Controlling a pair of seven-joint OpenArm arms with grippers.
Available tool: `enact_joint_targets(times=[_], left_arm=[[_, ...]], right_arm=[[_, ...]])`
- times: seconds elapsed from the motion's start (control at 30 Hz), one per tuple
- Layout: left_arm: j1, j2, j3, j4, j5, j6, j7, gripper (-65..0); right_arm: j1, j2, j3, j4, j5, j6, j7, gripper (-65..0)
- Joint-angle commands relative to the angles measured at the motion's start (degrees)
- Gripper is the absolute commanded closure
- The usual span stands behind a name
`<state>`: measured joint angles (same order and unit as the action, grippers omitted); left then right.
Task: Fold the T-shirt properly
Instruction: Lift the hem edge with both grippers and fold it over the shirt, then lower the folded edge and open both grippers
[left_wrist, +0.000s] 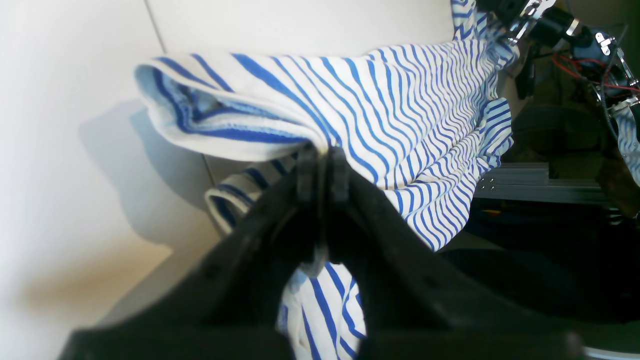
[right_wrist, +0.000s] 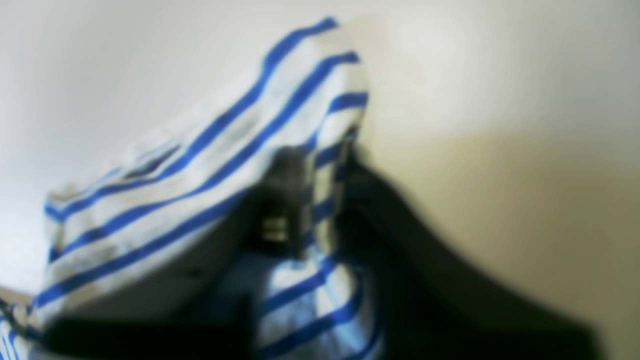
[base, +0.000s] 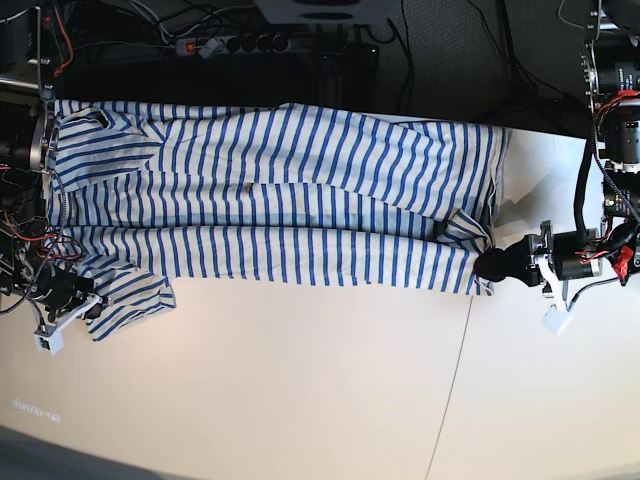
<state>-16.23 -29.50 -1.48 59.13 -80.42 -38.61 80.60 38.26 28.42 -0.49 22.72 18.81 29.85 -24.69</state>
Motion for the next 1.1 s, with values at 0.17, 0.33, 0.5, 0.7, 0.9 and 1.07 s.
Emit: enact_joint_targets(times=[0.17,0.33,0.5,0.7,0.9,1.07], left_arm=[[-1.7,-1.0,-0.4,0.9,-1.2,-1.4,-0.6,0.0],[-1.2,-1.9,-0.3,4.6,-1.6,-1.4,-0.6,0.0],[-0.4,-4.8,-0.3,10.9,-1.6,-1.4,-0.6,0.0],[0.4,-7.3,-0.4,11.3,-2.8,-1.4,-0.6,0.0],[2.2,-7.4,-0.4,12.5,-3.7,-1.4,-0.6,0.0],[5.5,-7.9,-0.4,17.5,-4.6,-1.4,-0.6,0.0]], right_arm=[[0.3,0.5,-1.0,3.3,-5.0,4.5,-3.6,0.0],[0.1,1.5,-1.0,8.9,-3.4,4.6,-6.2,0.0],[-1.8,5.8,-1.0,17.4,6.0,4.7,-10.1,0.0],[-7.4,12.2,-1.0,29.9,15.3,4.7,-15.6,0.0],[-14.5,17.7,-1.0,39.6,17.4,4.7,-17.0,0.0],[-20.9,21.2,-0.2,47.0,17.7,4.7,-17.9,0.0]])
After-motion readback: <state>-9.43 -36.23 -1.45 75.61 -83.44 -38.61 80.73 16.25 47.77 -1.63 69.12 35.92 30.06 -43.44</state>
